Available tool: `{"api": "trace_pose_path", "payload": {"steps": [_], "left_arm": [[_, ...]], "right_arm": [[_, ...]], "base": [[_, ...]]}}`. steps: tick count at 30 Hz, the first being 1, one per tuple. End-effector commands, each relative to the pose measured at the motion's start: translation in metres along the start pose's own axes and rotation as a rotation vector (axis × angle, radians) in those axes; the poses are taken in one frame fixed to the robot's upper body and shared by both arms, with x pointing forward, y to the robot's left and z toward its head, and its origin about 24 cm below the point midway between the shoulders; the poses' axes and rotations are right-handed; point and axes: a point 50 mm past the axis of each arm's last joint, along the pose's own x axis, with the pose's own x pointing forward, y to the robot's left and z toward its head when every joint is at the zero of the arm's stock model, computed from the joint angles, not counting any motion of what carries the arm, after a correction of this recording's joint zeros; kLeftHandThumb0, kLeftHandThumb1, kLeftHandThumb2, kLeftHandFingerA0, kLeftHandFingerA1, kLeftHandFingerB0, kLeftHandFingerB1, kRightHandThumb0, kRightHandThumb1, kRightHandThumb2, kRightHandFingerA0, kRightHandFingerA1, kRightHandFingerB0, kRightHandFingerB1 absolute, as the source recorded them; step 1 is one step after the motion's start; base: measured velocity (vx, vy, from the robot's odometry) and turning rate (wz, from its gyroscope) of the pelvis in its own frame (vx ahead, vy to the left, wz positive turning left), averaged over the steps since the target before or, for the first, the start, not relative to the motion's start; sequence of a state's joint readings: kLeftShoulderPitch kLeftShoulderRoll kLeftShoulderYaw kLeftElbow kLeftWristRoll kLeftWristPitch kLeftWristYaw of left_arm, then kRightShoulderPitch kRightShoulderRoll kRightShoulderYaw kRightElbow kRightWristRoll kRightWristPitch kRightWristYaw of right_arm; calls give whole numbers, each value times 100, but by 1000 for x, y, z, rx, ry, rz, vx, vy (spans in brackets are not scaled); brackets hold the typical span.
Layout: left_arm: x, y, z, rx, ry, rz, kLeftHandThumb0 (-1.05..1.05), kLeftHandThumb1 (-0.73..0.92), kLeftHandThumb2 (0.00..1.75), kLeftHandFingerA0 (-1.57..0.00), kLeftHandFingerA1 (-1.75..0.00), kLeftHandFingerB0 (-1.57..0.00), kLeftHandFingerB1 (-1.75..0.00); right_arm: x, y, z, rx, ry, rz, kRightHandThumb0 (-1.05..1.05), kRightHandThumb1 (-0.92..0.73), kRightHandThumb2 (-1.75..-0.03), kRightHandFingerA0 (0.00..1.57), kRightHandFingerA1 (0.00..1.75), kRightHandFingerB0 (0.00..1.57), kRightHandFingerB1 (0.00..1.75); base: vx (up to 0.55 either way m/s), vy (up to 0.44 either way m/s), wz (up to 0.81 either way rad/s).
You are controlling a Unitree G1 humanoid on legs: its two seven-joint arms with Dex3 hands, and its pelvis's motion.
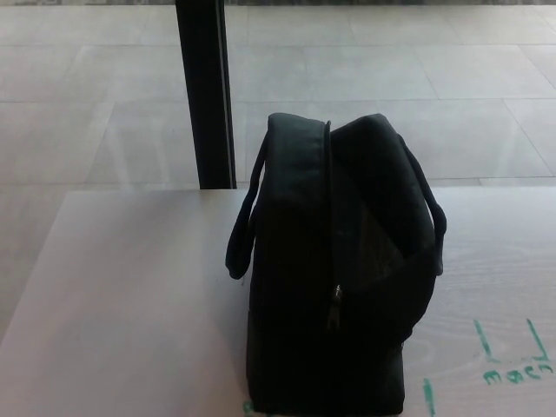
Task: The robot uses its right hand to pick up the cube kept on the middle of the desk and put it inside the bag next to it
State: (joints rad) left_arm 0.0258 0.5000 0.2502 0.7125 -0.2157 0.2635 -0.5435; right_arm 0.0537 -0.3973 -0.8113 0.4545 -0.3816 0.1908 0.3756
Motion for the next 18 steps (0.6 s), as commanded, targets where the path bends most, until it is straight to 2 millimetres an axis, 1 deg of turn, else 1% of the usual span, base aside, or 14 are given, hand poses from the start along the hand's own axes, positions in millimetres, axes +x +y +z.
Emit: {"api": "trace_pose_path", "payload": {"steps": [1, 2, 3, 4, 5, 6, 7, 8, 9, 10, 11, 14, 15, 18], "left_arm": [[-4, 7, -3, 16, 5, 41, -78, 53, 85, -22, -55, -17, -47], [-5, 7, -3, 33, 6, 41, -78, 54, 85, -23, -55, -17, -47], [-5, 7, -3, 33, 6, 41, -78, 54, 85, -23, -55, -17, -47], [-5, 6, -3, 36, 6, 34, -78, 53, 85, -21, -55, -16, -46], [-6, 6, -3, 36, 6, 27, -78, 54, 85, -20, -54, -15, -46], [-5, 7, -4, 46, 6, 36, -78, 54, 84, -22, -54, -17, -47], [-5, 7, -6, 22, 11, 38, -75, 67, 60, -25, -51, -19, -38], [-5, 7, -7, 12, 12, 36, -74, 68, 60, -25, -51, -18, -38], [-6, 7, -7, 19, 15, 38, -77, 53, 84, -21, -54, -16, -46], [-6, 8, -9, 28, 21, 41, -77, 53, 84, -21, -54, -16, -46], [-8, 7, -9, 37, 19, 41, -77, 53, 84, -23, -54, -17, -46], [-9, 8, -12, 57, 23, 44, -77, 54, 84, -22, -54, -16, -46], [-9, 8, -12, 64, 28, 43, -78, 54, 85, -23, -55, -17, -47], [-10, 8, -11, 57, 23, 41, -78, 54, 85, -22, -55, -17, -47]], "right_arm": [[0, 13, -34, 167, 54, -111, -74, -76, -63, 7, 58, 9, 51], [2, 16, -37, 271, 46, -40, -73, -76, -63, 2, 55, 5, 50], [2, 16, -37, 272, 45, -40, -73, -76, -63, 2, 55, 5, 50], [3, 20, -41, 312, 43, 38, -75, -72, -63, 0, 44, 6, 45], [3, 21, -41, 262, 44, 75, -81, -76, -63, 3, 53, 6, 48], [5, 22, -42, 251, 44, 124, -40, -43, -104, 1, 53, 0, 52], [4, 23, -42, 231, 38, 151, -81, -78, -64, 15, 47, 11, 41], [4, 24, -40, 204, 31, 165, -83, -78, -63, 23, 50, 15, 42], [4, 26, -40, 189, 17, 183, -83, -60, -99, 31, 60, 12, 49], [3, 27, -40, 177, 1, 207, -83, -60, -99, 31, 60, 12, 49], [2, 28, -40, 180, -4, 232, -83, -76, -63, 41, 58, 19, 42], [-1, 29, -40, 158, -14, 252, -84, -76, -63, 41, 60, 18, 45], [-2, 29, -38, 144, -29, 257, -84, -76, -63, 36, 59, 17, 47], [-1, 30, -37, 156, -35, 263, -84, -75, -63, 37, 59, 17, 45]], "base": [[0, 0, 0], [0, 0, 0], [0, 0, 0], [0, 0, 0], [0, 0, 0], [0, 0, 0], [0, 0, 0], [0, 0, 0], [0, 0, 0], [0, 0, 0], [0, 0, 0], [0, 0, 0], [0, 0, 0], [0, 0, 0]]}}
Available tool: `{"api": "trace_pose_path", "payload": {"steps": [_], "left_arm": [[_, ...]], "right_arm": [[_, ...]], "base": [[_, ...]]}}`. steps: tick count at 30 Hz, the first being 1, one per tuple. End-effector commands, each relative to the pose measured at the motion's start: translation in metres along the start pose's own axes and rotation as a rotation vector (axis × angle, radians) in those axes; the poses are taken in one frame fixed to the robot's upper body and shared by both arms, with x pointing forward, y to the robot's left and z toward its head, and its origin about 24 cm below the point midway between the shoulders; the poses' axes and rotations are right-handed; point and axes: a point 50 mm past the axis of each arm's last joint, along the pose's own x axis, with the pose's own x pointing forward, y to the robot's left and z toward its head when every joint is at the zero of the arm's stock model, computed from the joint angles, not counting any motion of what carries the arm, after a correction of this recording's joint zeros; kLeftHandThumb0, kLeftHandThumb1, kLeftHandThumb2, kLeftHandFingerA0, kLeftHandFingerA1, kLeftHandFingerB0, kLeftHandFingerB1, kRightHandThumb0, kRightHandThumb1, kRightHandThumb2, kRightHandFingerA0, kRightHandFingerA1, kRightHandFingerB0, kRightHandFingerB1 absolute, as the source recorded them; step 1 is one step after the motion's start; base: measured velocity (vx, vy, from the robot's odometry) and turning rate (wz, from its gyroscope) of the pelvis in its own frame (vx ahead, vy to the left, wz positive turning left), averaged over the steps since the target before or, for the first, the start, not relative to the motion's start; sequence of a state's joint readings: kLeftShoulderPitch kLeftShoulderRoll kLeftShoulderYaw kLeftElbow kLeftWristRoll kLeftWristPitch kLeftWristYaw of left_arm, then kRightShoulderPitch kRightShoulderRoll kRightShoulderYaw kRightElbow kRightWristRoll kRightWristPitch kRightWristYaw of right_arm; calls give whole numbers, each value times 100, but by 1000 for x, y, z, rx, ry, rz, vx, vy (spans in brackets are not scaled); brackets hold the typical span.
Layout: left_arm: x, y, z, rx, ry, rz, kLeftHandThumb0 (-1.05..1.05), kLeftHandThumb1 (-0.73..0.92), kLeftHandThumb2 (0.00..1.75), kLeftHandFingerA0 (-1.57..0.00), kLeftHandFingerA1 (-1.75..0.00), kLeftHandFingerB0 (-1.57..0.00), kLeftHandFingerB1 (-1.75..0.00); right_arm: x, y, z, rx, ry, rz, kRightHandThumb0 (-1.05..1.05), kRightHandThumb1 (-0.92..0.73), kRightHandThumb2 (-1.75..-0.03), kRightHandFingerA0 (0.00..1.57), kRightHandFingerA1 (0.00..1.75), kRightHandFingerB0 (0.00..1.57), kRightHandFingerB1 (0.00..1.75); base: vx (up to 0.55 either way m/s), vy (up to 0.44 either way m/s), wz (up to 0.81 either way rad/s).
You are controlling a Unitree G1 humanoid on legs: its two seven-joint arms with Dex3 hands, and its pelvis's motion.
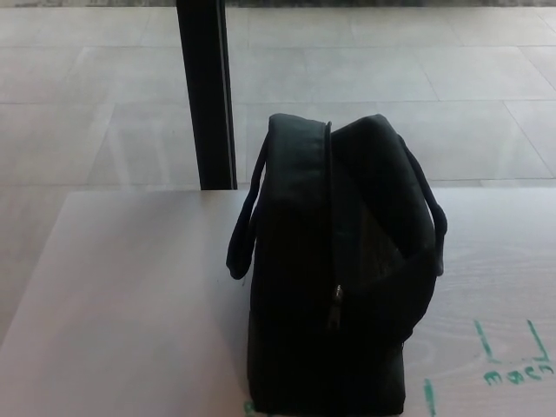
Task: The robot uses its right hand to pick up the cube kept on the middle of the desk and put it inside the bag next to it
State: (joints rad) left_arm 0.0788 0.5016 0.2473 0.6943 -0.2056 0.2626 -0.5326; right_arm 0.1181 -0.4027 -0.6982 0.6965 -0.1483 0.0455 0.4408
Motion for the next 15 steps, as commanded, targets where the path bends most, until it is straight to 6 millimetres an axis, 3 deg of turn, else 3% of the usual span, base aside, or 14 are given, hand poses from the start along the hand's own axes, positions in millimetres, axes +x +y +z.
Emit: {"api": "trace_pose_path", "payload": {"steps": [1, 5, 6, 7, 8, 11, 12, 15], "left_arm": [[-4, 6, 4, 49, -13, 23, -79, 55, 85, -21, -54, -18, -46], [-5, 6, 0, 50, -8, 22, -79, 54, 85, -21, -54, -16, -46], [-7, 6, -7, 30, 5, 16, -75, 69, 60, -26, -50, -18, -38], [-6, 6, -7, 29, 9, 18, -74, 69, 60, -25, -50, -18, -37], [-6, 5, -8, 35, 7, 20, -78, 53, 85, -22, -54, -16, -46], [-7, 5, -8, 39, 2, 18, -81, 52, 85, -22, -54, -17, -46], [-7, 5, -8, 43, 2, 14, -78, 69, 60, -25, -48, -19, -37], [-7, 5, -7, 45, 2, 10, -78, 69, 60, -25, -48, -20, -37]], "right_arm": [[-2, -7, 10, -2, -92, 37, -84, -75, -63, 37, 58, 17, 44], [-5, -8, 7, -20, -82, 43, -83, -75, -63, 37, 55, 17, 44], [-6, -10, 0, -17, -61, 36, -81, -75, -63, 38, 54, 19, 43], [-7, -10, 1, -21, -66, 40, -82, -76, -63, 40, 60, 18, 46], [-7, -11, 1, -28, -66, 41, -82, -76, -63, 40, 56, 18, 45], [-6, -11, 0, -24, -69, 39, -82, -76, -63, 43, 56, 18, 43], [-6, -11, 2, -25, -71, 40, -82, -76, -63, 43, 57, 16, 43], [-5, -10, 3, -21, -74, 42, -82, -75, -62, 44, 56, 17, 42]], "base": [[0, 0, 0], [0, 0, 0], [0, 0, 0], [0, 0, 0], [0, 0, 0], [0, 0, 0], [0, 0, 0], [0, 0, 0]]}}
